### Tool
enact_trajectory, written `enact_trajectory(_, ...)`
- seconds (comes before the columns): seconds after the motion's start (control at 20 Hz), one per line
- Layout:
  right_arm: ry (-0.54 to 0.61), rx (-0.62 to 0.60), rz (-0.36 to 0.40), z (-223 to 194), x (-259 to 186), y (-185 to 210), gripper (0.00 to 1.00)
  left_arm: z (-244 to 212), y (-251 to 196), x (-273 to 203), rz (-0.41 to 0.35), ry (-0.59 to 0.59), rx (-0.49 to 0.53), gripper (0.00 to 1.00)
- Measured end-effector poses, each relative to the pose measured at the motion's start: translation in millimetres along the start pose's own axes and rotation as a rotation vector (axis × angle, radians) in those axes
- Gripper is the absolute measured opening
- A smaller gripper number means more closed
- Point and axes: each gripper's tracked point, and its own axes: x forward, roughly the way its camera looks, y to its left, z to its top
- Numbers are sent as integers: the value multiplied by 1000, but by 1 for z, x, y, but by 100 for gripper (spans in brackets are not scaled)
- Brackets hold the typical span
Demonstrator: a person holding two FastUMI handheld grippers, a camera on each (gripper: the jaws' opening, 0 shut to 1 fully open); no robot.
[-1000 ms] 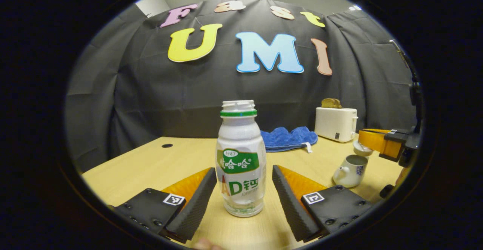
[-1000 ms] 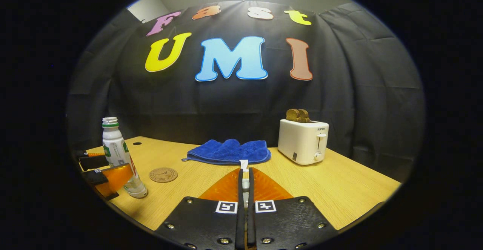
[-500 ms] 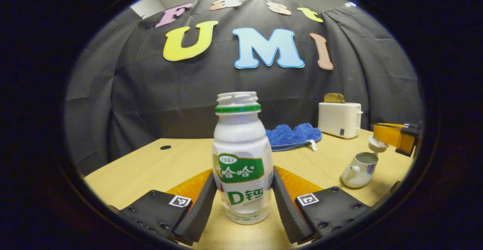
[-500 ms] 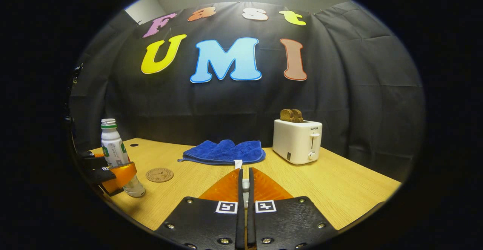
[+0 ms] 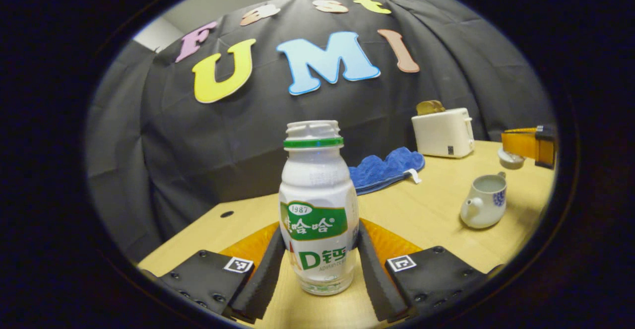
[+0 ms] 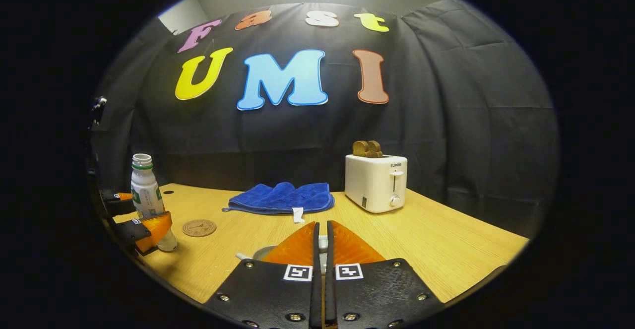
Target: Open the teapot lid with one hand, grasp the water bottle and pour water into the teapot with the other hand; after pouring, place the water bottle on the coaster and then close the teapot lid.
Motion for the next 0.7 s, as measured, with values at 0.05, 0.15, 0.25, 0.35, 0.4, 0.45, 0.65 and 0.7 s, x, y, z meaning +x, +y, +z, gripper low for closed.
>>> enact_trajectory(0.05,1,4,-3,-1,-1,-3,3,4,-2,2,1,-6,45,87)
enact_trajectory(0.15,3,11,-5,-3,-3,-8,3,10,-8,5,1,-16,126,83)
enact_trajectory(0.25,-2,17,-7,-2,-5,-11,3,14,-17,8,-7,-23,191,87)
enact_trajectory(0.35,-4,28,-13,-4,-9,-17,3,20,-26,10,-11,-32,252,87)
enact_trajectory(0.4,-4,35,-18,-4,-9,-20,3,21,-28,11,-13,-33,282,87)
enact_trajectory(0.45,-6,42,-23,-5,-10,-23,3,23,-32,12,-16,-36,313,87)
enact_trajectory(0.65,-20,58,-44,-4,-16,-34,3,30,-42,20,-12,-39,458,87)
enact_trajectory(0.7,-21,64,-50,-3,-17,-37,3,29,-46,20,-13,-40,496,87)
